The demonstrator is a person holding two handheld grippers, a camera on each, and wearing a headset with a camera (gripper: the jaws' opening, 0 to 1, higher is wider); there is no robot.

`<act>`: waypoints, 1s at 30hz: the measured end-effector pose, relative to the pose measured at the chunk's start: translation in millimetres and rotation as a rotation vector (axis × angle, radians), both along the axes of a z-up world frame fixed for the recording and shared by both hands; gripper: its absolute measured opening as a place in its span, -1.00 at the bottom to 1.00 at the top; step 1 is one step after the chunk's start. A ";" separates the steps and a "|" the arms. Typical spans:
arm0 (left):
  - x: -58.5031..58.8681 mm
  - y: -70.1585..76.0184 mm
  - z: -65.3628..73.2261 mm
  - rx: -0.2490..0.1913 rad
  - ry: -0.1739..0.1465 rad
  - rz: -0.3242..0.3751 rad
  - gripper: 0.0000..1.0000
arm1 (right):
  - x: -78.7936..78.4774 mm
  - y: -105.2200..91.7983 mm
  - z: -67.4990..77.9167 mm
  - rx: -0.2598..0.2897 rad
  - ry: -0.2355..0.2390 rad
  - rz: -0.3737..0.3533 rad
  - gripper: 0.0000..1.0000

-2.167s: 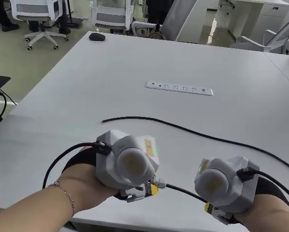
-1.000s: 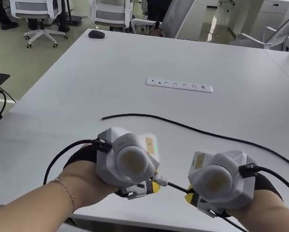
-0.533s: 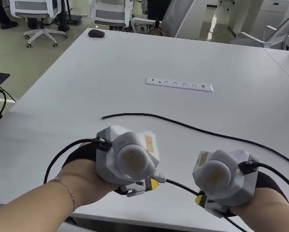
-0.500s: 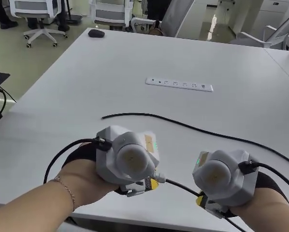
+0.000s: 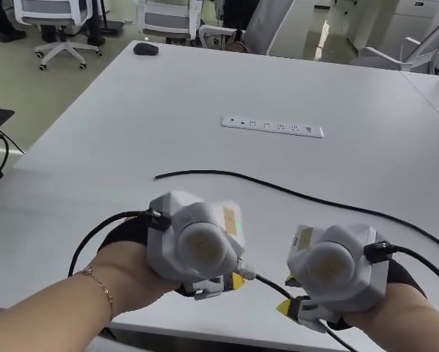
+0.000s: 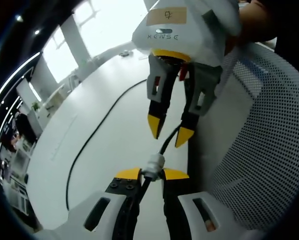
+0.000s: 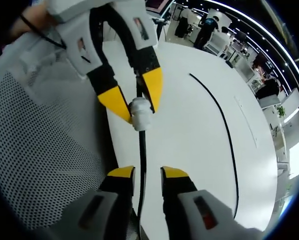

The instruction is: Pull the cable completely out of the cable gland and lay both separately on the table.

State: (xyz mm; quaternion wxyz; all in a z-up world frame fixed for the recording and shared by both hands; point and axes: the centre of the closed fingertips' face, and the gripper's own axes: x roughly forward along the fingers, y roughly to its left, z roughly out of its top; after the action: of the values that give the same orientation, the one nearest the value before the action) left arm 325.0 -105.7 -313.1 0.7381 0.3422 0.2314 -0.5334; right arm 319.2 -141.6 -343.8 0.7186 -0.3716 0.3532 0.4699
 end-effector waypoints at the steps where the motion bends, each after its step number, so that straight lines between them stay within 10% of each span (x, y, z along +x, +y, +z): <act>1: -0.5 -1.1 0.3 0.001 -0.007 -0.009 -0.66 | 0.4 1.0 1.4 0.010 -0.004 0.000 -0.62; 6: 1.2 -4.3 3.7 -0.023 -0.007 -0.013 -0.66 | -4.3 1.8 -1.9 0.013 0.023 0.019 -0.94; 30: 10.5 5.3 3.2 -0.019 -0.010 0.041 -0.67 | -7.5 -40.1 -28.3 -0.181 0.101 -0.084 -0.84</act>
State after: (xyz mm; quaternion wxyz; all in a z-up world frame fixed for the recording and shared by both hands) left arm 335.5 -100.3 -309.9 0.7530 0.3331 0.2297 -0.5188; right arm 311.7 -181.7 -372.1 0.6823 -0.3959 0.4452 0.4237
